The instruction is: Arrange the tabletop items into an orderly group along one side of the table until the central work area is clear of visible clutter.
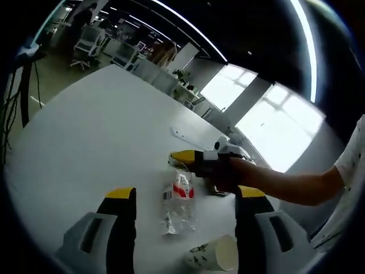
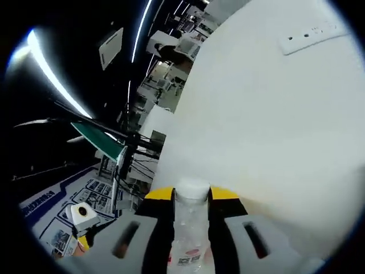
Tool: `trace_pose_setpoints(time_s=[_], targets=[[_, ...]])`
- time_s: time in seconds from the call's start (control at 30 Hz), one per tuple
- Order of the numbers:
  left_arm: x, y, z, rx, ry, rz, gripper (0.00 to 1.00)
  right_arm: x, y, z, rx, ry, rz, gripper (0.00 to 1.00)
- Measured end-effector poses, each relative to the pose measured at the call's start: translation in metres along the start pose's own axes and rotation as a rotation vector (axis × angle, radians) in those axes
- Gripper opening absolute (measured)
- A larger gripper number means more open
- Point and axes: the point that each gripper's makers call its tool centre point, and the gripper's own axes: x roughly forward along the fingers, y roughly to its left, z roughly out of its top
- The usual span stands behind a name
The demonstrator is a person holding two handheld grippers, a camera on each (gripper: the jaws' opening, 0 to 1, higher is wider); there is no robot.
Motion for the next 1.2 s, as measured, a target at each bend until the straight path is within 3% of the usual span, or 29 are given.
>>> trace_pose_setpoints(time_s=[0.23, 0.5, 0.7, 0.87, 1.0, 1.1, 1.2], targets=[[0.02, -0.002, -0.009, 0.058, 0.089, -0.065, 0.71, -0.008, 0.019, -0.001, -0.106, -0.013, 0.033, 0.19], [0.055, -0.01, -0.034, 0.127, 0.277, -0.228, 0.7, -0.013, 0.038, -0.004, -0.213, -0.018, 0.054, 0.19], [0.07, -0.006, -0.045, 0.175, 0.385, -0.298, 0.61, -0.015, 0.049, -0.007, -0.28, -0.024, 0.063, 0.19], [0.074, -0.015, -0.046, 0.169, 0.411, -0.372, 0.52, -0.018, 0.056, -0.009, -0.332, -0.027, 0.069, 0.19], [0.075, -0.017, -0.057, 0.214, 0.483, -0.401, 0.5, -0.019, 0.061, -0.011, -0.373, -0.023, 0.075, 0.19], [0.077, -0.011, -0.057, 0.22, 0.48, -0.395, 0.42, -0.021, 0.064, -0.012, -0.385, -0.021, 0.075, 0.19], [0.076, -0.014, -0.055, 0.227, 0.452, -0.414, 0.41, -0.024, 0.068, -0.013, -0.407, -0.028, 0.07, 0.19]])
